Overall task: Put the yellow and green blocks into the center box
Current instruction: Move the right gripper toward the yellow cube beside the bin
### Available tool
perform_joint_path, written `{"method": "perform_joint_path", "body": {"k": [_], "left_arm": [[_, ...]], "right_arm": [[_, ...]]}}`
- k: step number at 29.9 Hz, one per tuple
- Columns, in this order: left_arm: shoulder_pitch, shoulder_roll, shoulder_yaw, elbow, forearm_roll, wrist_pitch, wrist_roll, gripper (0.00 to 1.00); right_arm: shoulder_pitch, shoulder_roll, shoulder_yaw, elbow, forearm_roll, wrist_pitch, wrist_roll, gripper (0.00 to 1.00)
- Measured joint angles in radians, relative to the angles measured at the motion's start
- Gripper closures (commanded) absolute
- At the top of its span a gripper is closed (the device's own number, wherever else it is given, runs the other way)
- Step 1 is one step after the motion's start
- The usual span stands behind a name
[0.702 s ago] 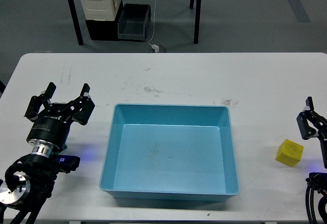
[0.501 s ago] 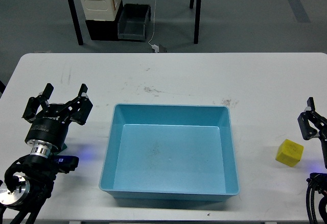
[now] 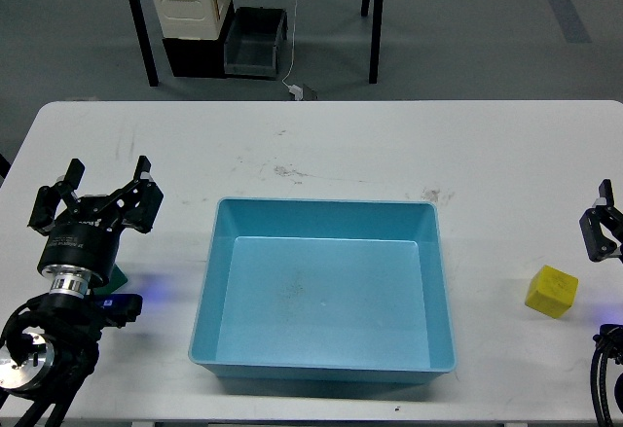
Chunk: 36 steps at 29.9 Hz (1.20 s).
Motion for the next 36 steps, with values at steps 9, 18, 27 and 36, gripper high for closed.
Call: {"method": "perform_joint_path", "body": {"k": [9, 18, 27, 36], "left_arm": [[0.000, -0.002, -0.004, 0.000, 0.000, 0.003, -0.003, 0.00], [-0.001, -0.008, -0.010, 0.000, 0.000, 0.008, -0.005, 0.00], [-0.002, -0.009, -0.012, 0.002, 0.000, 0.005, -0.005, 0.00], [-0.002, -0.008, -0.012, 0.003, -0.001, 0.006, -0.005, 0.00]], "right_arm": [[0.107, -0.033, 0.086, -0.004, -0.551, 0.066, 0.007, 0.00], [0.374, -0.245, -0.003, -0.068, -1.121, 0.067, 0.007, 0.01], [0.623, -0.533, -0.233, -0.164, -1.420, 0.104, 0.301, 0.01], [0.986, -0.870, -0.699, -0.232, -1.664, 0.197, 0.443, 0.01]]}}
